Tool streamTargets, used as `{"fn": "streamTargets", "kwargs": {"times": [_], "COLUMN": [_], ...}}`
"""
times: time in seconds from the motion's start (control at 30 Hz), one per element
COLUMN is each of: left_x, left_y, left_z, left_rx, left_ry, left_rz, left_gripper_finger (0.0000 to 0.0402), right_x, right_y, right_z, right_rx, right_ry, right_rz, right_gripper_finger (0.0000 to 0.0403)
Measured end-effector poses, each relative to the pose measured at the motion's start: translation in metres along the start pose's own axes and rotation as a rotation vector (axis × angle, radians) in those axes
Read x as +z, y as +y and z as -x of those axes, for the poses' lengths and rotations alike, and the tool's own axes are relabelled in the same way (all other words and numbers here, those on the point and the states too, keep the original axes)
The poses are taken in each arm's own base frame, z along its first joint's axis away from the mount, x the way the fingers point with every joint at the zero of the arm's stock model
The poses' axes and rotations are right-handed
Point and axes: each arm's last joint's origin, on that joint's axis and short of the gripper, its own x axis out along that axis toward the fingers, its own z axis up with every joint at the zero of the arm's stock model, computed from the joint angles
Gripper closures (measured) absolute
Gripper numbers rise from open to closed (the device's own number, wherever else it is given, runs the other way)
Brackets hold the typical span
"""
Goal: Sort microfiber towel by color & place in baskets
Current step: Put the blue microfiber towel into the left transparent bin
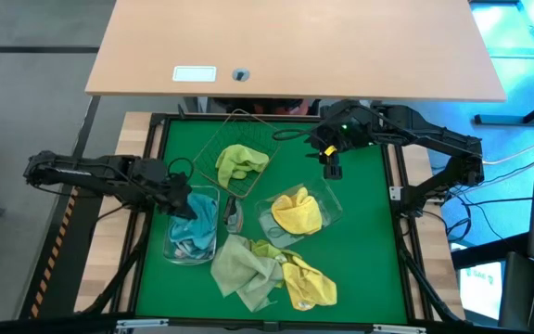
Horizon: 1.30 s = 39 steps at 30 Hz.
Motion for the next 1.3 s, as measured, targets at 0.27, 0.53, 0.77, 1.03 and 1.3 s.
{"fn": "streamTargets", "kwargs": {"times": [0.27, 0.53, 0.77, 1.03, 1.3], "left_x": [0.004, -0.004, 0.000, -0.006, 0.000], "left_y": [0.007, 0.007, 0.007, 0.007, 0.008], "left_z": [-0.005, -0.004, -0.005, -0.004, -0.014], "left_rx": [0.095, 0.111, 0.110, 0.152, 0.186], "left_ry": [-0.075, 0.159, 0.042, 0.265, 0.147], "left_rz": [0.272, 0.341, 0.354, 0.444, 0.500], "left_gripper_finger": [0.0310, 0.0310, 0.0310, 0.0310, 0.0310], "right_x": [0.000, 0.000, 0.000, 0.000, 0.000], "right_y": [0.000, 0.000, 0.000, 0.000, 0.000], "right_z": [0.000, 0.000, 0.000, 0.000, 0.000], "right_rx": [0.000, 0.000, 0.000, 0.000, 0.000], "right_ry": [0.000, 0.000, 0.000, 0.000, 0.000], "right_rz": [0.000, 0.000, 0.000, 0.000, 0.000], "right_gripper_finger": [0.0230, 0.0230, 0.0230, 0.0230, 0.0230]}}
